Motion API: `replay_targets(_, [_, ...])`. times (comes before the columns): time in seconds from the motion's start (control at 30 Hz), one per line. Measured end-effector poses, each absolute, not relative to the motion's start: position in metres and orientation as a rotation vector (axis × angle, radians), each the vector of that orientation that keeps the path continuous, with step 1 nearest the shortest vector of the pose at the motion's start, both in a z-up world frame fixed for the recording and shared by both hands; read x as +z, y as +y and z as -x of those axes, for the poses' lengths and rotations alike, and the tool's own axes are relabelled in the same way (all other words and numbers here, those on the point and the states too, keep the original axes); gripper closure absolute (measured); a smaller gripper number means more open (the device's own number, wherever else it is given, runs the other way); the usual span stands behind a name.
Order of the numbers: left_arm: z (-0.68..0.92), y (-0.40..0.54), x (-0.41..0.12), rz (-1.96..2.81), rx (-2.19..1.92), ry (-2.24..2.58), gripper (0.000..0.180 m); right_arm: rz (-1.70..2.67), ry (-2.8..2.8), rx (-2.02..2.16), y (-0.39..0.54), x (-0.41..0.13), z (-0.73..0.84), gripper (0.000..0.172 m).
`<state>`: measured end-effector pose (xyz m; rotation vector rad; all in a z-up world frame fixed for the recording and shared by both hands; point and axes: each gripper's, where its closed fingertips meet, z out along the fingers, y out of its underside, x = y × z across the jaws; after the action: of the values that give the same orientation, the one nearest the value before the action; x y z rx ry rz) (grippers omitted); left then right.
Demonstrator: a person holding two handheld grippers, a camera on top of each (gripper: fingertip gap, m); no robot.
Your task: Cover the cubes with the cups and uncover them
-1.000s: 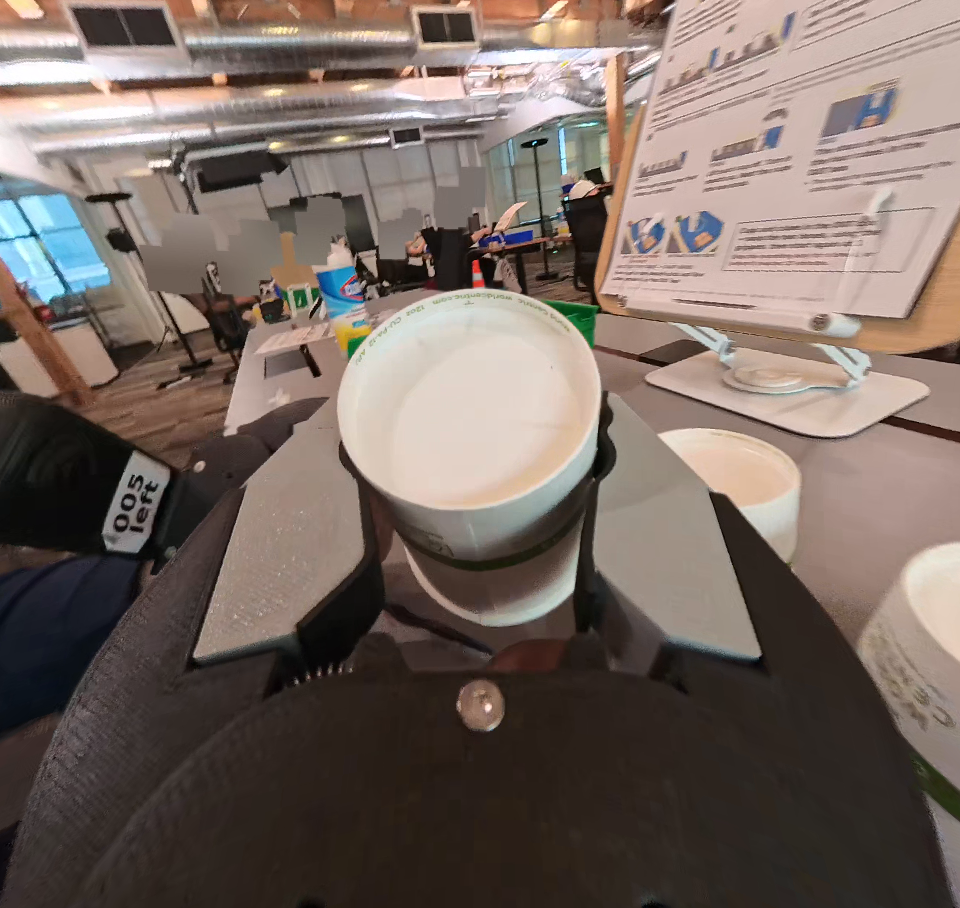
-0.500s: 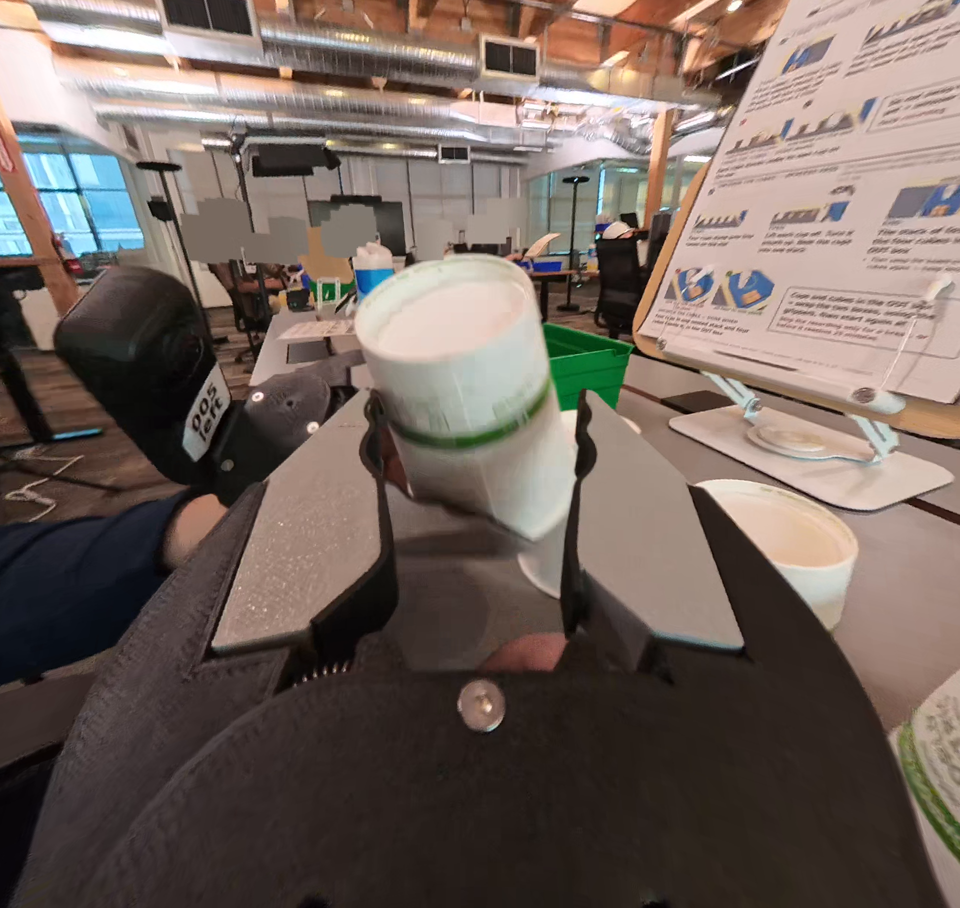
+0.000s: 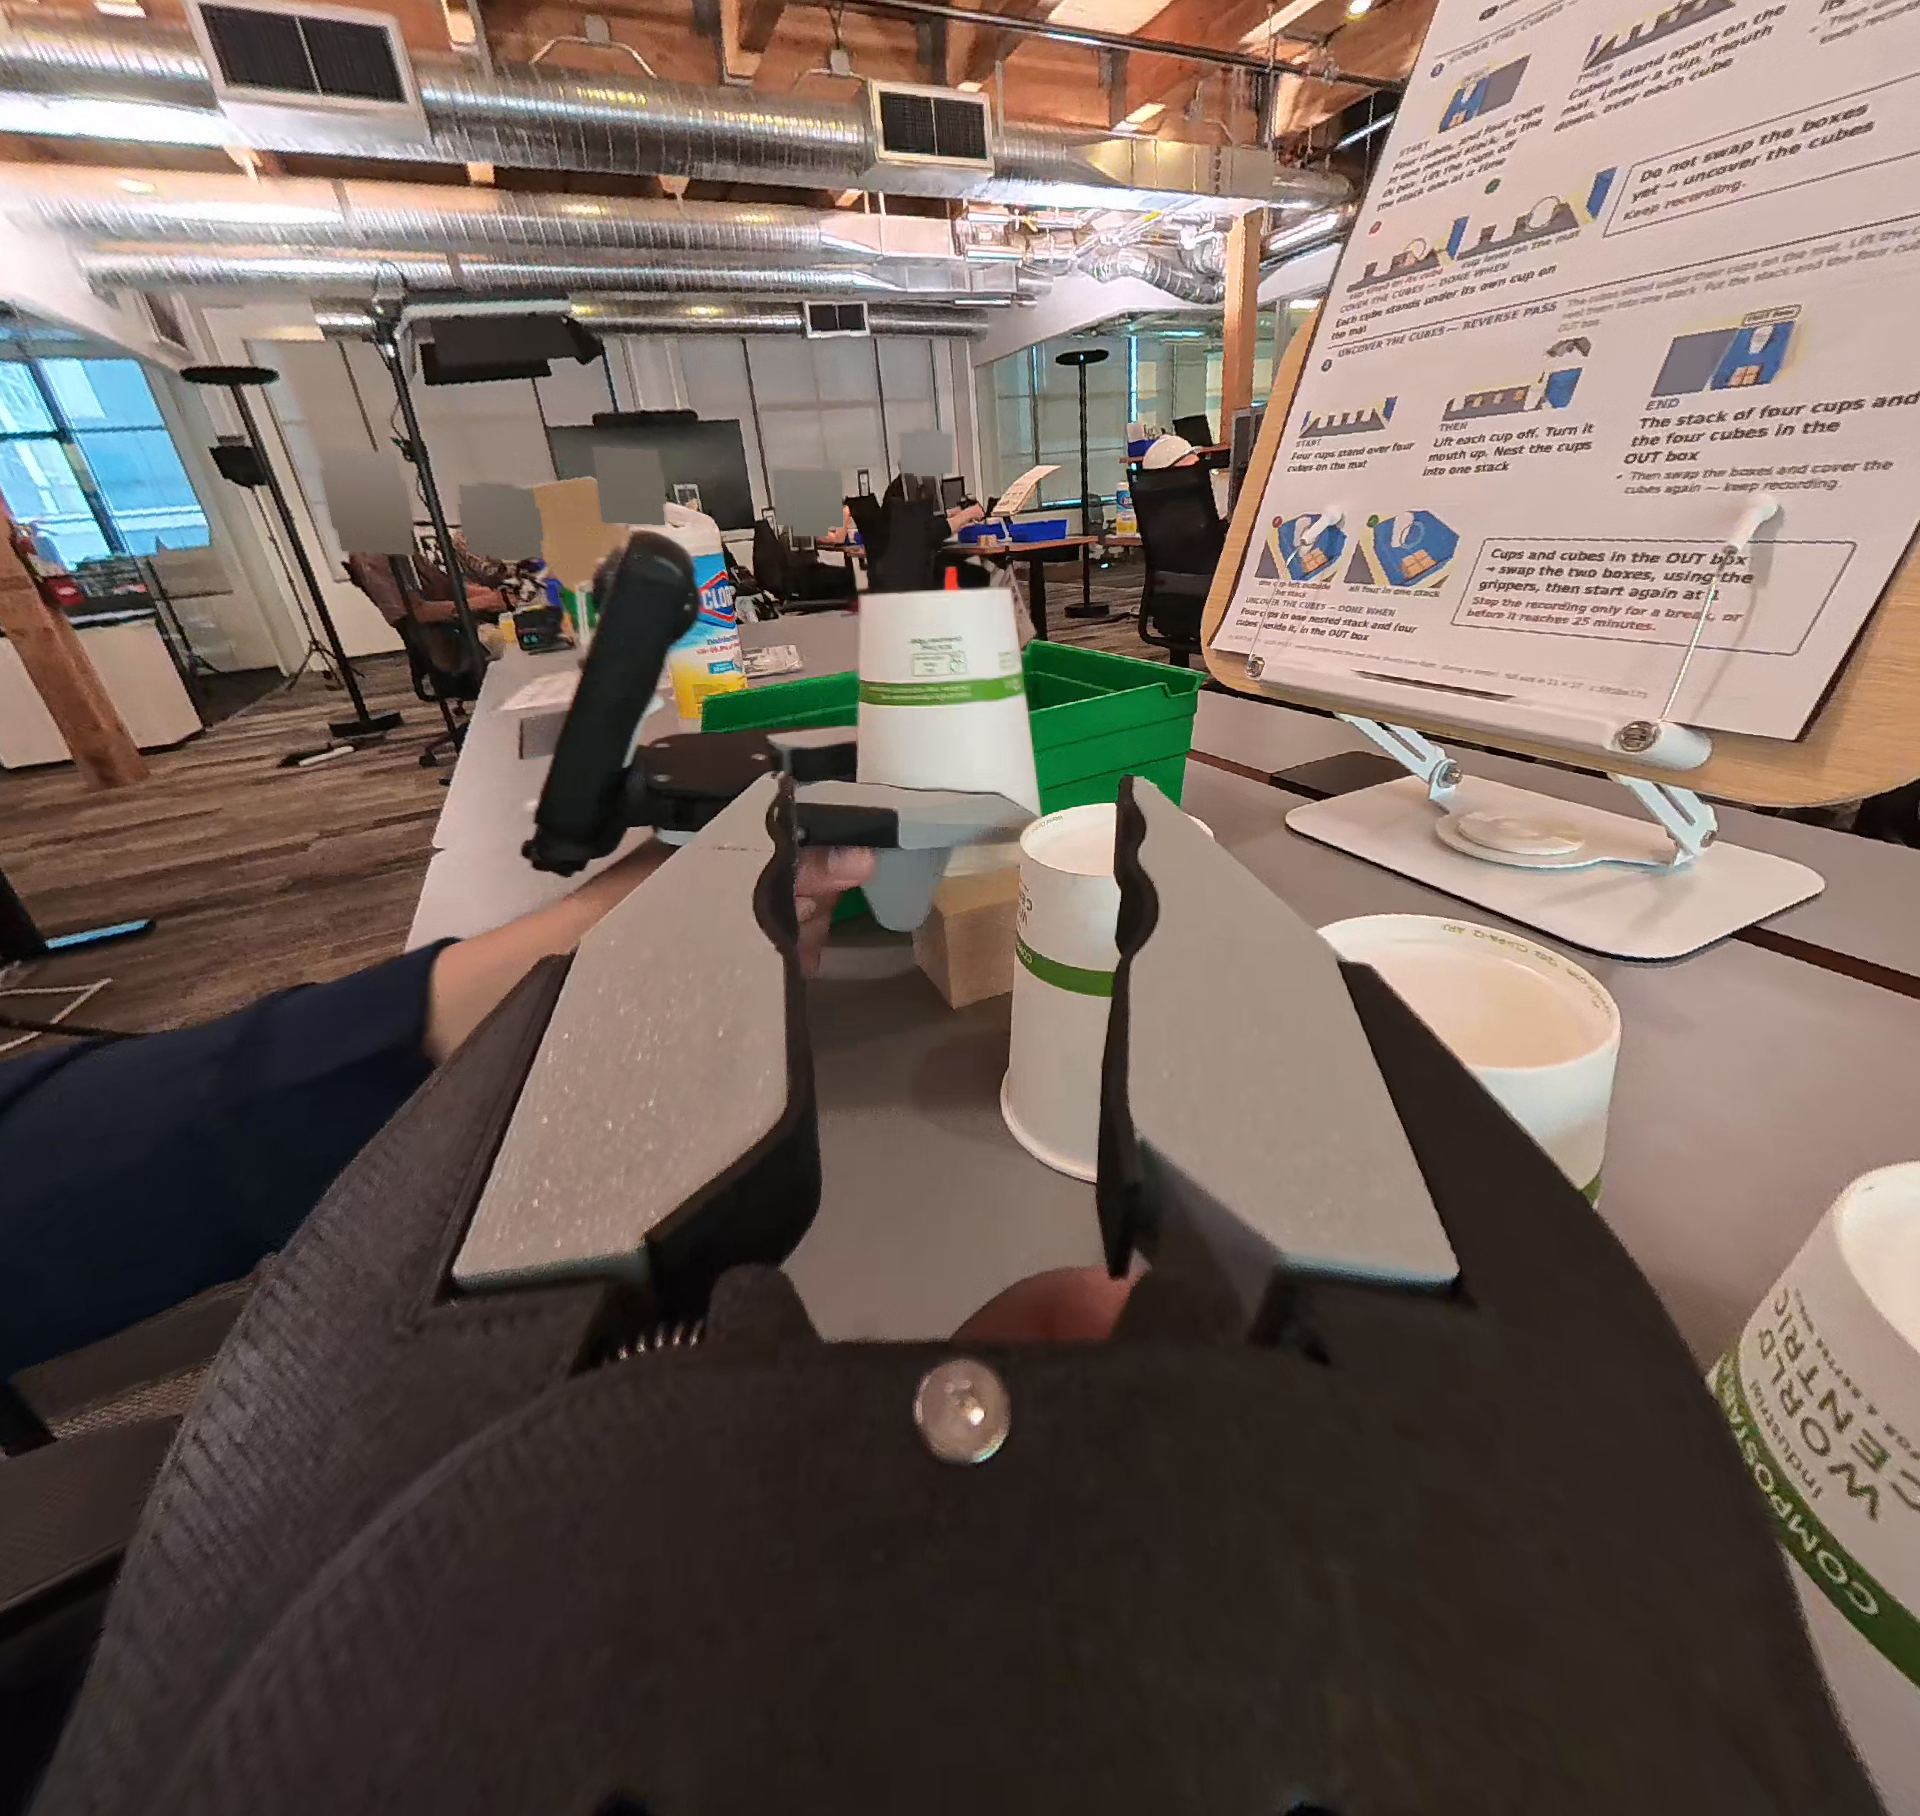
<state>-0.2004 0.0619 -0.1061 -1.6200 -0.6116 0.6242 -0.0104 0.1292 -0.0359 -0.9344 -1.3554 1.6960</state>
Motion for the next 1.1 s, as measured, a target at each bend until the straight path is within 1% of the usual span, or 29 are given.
replay_targets(0.3, [0.211, 0.061, -0.136, 1.742, 0.506, -0.742, 0.078, 0.945, -1.35, 1.709, 0.131, -0.036, 0.011, 0.114])
replay_targets(0.37, [0.211, 0.058, -0.137, 1.747, 0.523, -0.747, 0.085, 0.946, -1.356, 1.71, 0.13, -0.037, 0.011, 0.114])
replay_targets(0.43, [0.21, 0.057, -0.139, 1.764, 0.531, -0.745, 0.082, 0.944, -1.365, 1.704, 0.129, -0.038, 0.011, 0.114])
replay_targets(0.67, [0.205, 0.057, -0.132, 1.749, 0.606, -0.699, 0.082, 0.946, -1.355, 1.701, 0.131, -0.037, 0.012, 0.113])
replay_targets(0.73, [0.202, 0.057, -0.123, 1.707, 0.613, -0.683, 0.083, 0.947, -1.346, 1.698, 0.133, -0.036, 0.012, 0.113])
replay_targets(0.8, [0.198, 0.056, -0.107, 1.623, 0.616, -0.662, 0.087, 0.948, -1.325, 1.687, 0.137, -0.034, 0.011, 0.113])
replay_targets(0.97, [0.182, 0.037, -0.046, 1.3, 0.673, -0.575, 0.091, 0.995, -1.175, 1.576, 0.169, -0.026, 0.01, 0.113])
replay_targets(1.03, [0.164, 0.027, -0.017, 1.133, 0.692, -0.491, 0.099, 1.044, -1.098, 1.471, 0.191, -0.025, 0.011, 0.112])
replay_targets(1.1, [0.143, 0.027, -0.001, 1.055, 0.691, -0.382, 0.105, 1.097, -1.025, 1.319, 0.215, -0.027, 0.009, 0.113])
